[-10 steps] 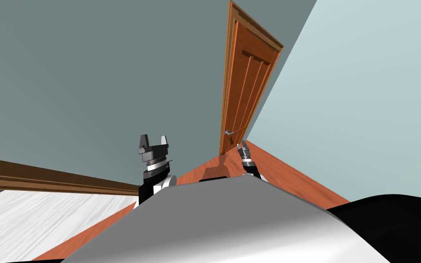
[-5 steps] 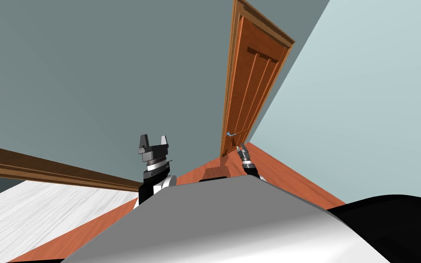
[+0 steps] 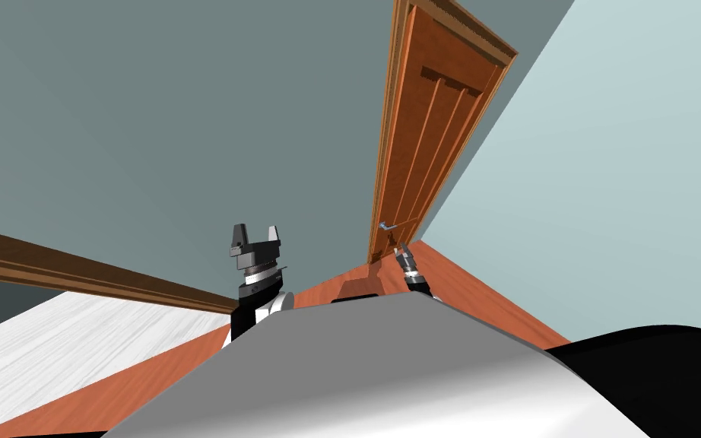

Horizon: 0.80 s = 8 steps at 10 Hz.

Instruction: Pull the door open

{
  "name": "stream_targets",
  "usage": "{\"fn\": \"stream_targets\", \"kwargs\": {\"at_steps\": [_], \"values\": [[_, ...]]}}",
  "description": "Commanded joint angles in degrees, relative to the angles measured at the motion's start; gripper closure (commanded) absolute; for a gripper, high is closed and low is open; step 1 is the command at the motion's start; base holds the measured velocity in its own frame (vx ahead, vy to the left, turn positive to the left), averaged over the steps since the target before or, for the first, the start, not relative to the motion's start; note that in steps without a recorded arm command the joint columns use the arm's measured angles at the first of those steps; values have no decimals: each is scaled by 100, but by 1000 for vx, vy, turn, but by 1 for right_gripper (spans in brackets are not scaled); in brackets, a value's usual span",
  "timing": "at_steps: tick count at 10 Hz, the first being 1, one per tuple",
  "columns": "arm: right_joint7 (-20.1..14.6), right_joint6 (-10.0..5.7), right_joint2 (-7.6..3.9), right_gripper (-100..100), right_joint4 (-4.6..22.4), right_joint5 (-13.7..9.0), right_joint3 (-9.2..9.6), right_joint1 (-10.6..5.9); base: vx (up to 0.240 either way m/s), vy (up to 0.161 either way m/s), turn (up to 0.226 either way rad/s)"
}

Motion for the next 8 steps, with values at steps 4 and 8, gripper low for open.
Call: {"fn": "stream_targets", "kwargs": {"at_steps": [4,8], "values": [[-263,-225,-170,-100,632,67,12,-105,57,-86,92],[-523,-466,-337,-100,1294,139,28,-220,68,-79,122]]}}
